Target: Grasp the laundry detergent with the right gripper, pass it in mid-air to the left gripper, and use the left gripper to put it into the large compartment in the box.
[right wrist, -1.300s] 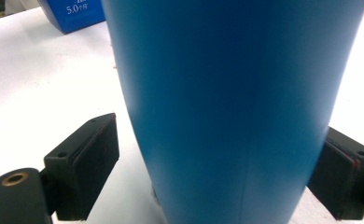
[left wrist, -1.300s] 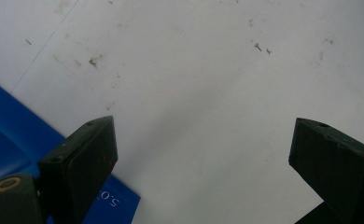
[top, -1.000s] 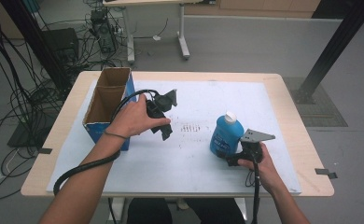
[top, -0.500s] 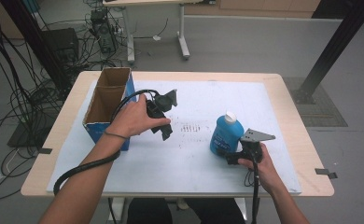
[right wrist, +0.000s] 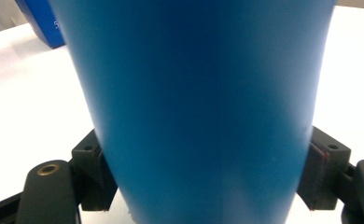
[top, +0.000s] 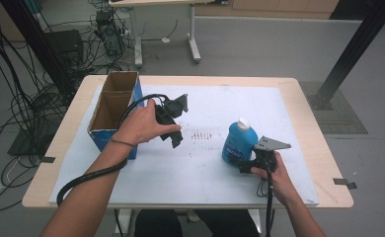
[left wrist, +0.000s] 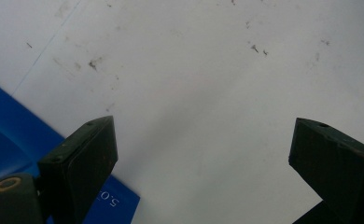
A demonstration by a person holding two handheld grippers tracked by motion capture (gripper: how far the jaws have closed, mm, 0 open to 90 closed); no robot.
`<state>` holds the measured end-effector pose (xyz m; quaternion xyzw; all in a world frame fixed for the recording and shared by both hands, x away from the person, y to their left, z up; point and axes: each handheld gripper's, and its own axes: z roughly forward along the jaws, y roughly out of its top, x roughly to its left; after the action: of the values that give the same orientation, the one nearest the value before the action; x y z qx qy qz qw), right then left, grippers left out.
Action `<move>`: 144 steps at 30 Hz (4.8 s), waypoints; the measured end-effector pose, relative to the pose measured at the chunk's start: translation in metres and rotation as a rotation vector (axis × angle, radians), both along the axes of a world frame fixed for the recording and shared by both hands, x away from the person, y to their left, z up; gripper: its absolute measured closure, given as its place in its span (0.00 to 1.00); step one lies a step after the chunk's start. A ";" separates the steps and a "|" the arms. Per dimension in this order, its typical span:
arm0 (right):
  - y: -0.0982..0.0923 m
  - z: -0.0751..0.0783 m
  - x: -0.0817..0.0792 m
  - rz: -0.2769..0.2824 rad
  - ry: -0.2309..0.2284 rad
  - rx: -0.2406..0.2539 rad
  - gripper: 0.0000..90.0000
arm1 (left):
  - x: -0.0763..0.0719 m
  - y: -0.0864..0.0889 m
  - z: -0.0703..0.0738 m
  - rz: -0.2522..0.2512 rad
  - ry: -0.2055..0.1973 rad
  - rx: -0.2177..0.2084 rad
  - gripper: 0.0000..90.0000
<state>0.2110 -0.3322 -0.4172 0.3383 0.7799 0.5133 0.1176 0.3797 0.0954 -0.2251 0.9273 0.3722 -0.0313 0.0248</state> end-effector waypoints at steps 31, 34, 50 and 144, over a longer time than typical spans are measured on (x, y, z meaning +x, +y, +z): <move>-0.001 -0.002 0.000 0.023 -0.011 0.004 0.42 | 0.000 0.000 -0.001 0.001 0.002 -0.004 0.09; -0.001 -0.002 0.000 0.025 -0.015 0.001 0.42 | 0.000 0.001 0.001 0.002 0.000 -0.005 0.09; 0.000 -0.002 -0.001 0.026 -0.028 -0.005 0.43 | -0.002 0.000 0.003 -0.001 -0.005 -0.009 0.09; -0.004 -0.006 0.002 0.049 -0.044 0.003 0.44 | 0.002 0.006 0.004 0.013 -0.011 -0.009 0.09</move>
<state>0.2132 -0.3360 -0.4233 0.3078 0.7843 0.5247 0.1216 0.3812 0.1012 -0.2215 0.9250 0.3777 -0.0281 0.0313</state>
